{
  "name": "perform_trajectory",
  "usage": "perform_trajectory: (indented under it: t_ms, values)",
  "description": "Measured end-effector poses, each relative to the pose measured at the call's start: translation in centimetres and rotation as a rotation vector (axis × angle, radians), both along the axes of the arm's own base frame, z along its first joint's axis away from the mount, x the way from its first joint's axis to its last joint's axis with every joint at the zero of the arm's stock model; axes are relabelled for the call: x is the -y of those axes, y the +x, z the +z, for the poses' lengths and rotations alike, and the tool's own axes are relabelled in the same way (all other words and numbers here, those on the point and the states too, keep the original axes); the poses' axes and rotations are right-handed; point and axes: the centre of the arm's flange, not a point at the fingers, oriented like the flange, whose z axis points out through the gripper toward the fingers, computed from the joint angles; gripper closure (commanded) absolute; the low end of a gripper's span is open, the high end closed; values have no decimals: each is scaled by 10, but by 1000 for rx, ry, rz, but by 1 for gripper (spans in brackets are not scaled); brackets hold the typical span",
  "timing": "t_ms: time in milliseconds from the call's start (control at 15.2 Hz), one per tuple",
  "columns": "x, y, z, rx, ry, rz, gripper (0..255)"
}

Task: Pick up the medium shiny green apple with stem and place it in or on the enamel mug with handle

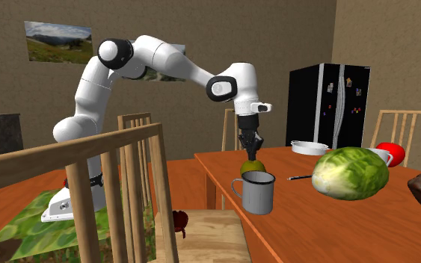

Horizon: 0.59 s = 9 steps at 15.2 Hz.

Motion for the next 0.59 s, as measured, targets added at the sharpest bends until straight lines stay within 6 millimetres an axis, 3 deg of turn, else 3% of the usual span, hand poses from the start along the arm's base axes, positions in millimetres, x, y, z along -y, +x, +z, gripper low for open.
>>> perform_trajectory:
  t_ms: [198, 594]
  values:
    - [0, 0, 2, 0, 0, 0, 255]
    - [0, 0, 31, 0, 0, 0, 255]
